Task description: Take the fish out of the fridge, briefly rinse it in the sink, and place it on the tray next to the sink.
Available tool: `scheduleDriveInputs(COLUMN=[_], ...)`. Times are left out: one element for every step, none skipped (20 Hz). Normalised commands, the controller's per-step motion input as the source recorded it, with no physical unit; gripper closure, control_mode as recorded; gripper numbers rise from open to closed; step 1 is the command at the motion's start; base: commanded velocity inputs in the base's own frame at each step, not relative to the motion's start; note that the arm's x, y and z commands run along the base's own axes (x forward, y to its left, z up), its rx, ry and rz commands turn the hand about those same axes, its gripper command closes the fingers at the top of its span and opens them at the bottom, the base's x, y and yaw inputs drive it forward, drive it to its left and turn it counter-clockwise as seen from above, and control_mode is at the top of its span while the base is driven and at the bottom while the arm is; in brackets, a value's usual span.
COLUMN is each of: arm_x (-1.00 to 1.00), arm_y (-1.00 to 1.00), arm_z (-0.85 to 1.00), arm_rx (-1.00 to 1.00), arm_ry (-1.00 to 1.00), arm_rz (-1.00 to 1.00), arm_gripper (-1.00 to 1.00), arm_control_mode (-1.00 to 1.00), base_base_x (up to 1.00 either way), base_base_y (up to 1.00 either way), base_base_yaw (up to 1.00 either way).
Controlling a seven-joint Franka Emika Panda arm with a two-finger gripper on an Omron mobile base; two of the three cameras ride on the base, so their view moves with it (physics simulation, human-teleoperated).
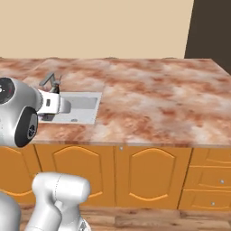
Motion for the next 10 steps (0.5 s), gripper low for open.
scheduleDriveInputs(arm_x=[0.00, 0.00, 0.00, 0.00, 0.00, 0.00, 0.00, 0.00, 0.00, 0.00], arm_y=[0.00, 0.00, 0.00, 0.00, 0.00, 0.00, 0.00, 0.00, 0.00, 0.00], arm_z=[0.00, 0.00, 0.00, 0.00, 0.00, 0.00, 0.00, 0.00, 0.00, 0.00], arm_rx=[0.00, 0.00, 0.00, 0.00, 0.00, 0.00, 0.00, 0.00, 0.00, 0.00], arm_ry=[0.00, 0.00, 0.00, 0.00, 0.00, 0.00, 0.00, 0.00, 0.00, 0.00], arm_rz=[0.00, 0.00, 0.00, 0.00, 0.00, 0.00, 0.00, 0.00, 0.00, 0.00], arm_gripper=[1.00, 1.00, 1.00, 1.00, 1.00, 1.00, 1.00, 1.00, 1.00, 1.00], arm_control_mode=[1.00, 1.00, 1.00, 1.00, 1.00, 1.00, 1.00, 1.00, 1.00, 1.00], base_base_x=[0.05, 0.11, 0.36, 0.41, 0.58, 0.75, 0.83, 0.81, 0.66, 0.48], base_base_y=[0.00, 0.00, 0.00, 0.00, 0.09, 0.22, 0.24, 0.25, 0.25, 0.19], base_base_yaw=[0.31, 0.00, 0.00, 0.00, 0.00, 0.00, 0.00, 0.00, 0.00, 0.00])
